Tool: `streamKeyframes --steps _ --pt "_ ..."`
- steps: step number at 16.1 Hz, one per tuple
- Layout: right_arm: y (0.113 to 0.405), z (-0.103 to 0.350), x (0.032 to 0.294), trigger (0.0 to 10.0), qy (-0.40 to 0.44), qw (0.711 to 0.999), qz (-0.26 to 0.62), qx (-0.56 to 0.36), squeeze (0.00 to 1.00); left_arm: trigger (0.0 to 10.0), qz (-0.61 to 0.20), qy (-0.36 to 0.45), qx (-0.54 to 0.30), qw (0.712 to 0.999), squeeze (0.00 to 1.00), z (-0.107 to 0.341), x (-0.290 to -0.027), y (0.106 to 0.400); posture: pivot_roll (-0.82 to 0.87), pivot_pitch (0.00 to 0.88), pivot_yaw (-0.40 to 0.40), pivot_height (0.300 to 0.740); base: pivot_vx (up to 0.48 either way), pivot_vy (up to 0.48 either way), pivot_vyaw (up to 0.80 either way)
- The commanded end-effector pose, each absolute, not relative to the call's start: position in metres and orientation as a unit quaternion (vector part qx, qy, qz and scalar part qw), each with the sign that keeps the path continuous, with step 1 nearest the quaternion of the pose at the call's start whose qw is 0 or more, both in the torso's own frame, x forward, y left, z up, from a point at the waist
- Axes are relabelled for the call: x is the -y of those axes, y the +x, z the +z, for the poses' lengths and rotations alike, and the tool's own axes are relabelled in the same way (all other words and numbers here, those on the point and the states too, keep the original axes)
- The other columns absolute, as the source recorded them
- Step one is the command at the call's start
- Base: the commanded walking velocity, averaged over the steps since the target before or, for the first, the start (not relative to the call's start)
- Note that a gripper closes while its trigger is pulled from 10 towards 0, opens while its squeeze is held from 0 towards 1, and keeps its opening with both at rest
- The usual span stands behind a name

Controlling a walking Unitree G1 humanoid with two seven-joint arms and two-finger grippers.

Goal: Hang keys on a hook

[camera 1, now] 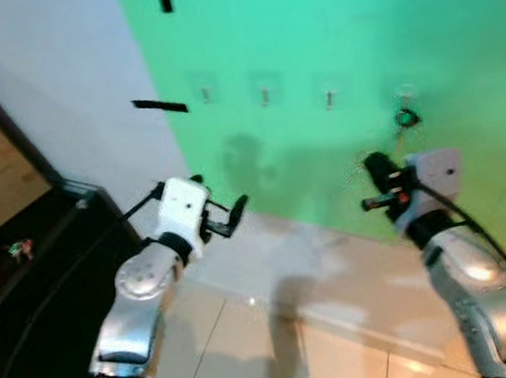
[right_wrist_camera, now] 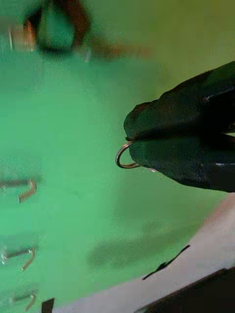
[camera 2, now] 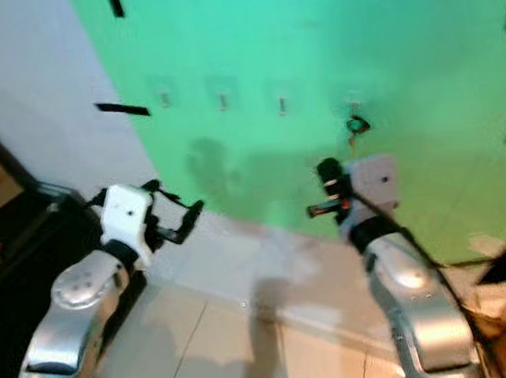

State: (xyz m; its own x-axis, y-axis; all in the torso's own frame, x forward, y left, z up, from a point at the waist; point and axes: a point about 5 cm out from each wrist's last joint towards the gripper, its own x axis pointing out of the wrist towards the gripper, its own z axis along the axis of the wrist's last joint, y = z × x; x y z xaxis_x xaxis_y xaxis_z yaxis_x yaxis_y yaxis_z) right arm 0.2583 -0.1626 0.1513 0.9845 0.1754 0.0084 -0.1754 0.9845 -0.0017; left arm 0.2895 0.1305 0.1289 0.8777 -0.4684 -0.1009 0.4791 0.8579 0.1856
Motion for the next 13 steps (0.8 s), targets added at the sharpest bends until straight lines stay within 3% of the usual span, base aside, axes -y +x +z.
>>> streamKeyframes --steps 1,13 --pt "0.262 0.155 0.155 10.0 0.004 0.994 0.11 0.011 0.0 10.0 -0.242 0.11 -0.019 0.964 0.0 0.132 -0.137 0.29 -0.07 0.0 0.071 0.74 0.0 0.0 0.0" --pt "0.296 0.178 0.142 10.0 0.051 0.99 0.125 0.047 0.0 10.0 -0.365 0.071 -0.001 0.928 0.0 0.143 -0.12 0.284 -0.07 0.0 0.086 0.74 0.0 0.0 0.0"
